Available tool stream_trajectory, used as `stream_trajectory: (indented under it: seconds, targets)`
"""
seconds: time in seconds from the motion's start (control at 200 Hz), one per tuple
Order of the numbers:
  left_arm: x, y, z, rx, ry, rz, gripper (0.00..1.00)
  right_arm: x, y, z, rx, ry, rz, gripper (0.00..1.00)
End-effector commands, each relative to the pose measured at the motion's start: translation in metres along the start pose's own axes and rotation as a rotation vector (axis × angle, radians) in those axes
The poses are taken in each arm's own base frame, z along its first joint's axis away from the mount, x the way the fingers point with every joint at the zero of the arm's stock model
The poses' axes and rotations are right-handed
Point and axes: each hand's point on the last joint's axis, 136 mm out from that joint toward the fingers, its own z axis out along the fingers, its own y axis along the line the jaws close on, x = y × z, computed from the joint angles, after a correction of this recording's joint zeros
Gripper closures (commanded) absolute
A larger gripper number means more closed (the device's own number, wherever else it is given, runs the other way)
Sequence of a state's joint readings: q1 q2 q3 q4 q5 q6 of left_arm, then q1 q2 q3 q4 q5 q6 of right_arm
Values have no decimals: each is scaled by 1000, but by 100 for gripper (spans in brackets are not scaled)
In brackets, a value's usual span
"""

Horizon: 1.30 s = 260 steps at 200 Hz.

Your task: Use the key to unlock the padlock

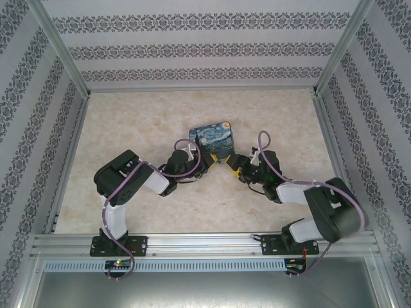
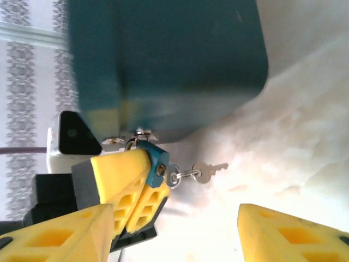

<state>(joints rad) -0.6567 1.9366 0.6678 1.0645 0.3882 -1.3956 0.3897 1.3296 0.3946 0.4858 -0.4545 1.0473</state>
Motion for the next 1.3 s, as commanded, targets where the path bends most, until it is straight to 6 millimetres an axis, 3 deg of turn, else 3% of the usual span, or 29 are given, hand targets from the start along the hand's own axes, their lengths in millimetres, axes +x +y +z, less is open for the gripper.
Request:
stream_trajectory:
  seconds: [0.0, 0.215, 0.415, 0.814, 1.114, 1.294]
  targets:
    - [9, 27, -2, -109, 64, -43, 100, 2, -8, -15, 220, 29, -299, 39]
    - [17, 32, -2, -164, 125, -38, 100, 3, -1, -18, 390, 61, -670, 47]
    - [22, 31, -5, -210, 165, -18, 100, 12, -11, -6, 485, 91, -872, 60]
    - [25, 24, -5, -224, 198, -4, 100, 25, -15, 21, 495, 131, -978, 60]
    - [26, 24, -5, -223, 202, -3, 100, 20, -14, 39, 524, 128, -991, 61]
    - [26, 24, -5, -221, 206, -5, 100, 16, -13, 47, 537, 133, -998, 69]
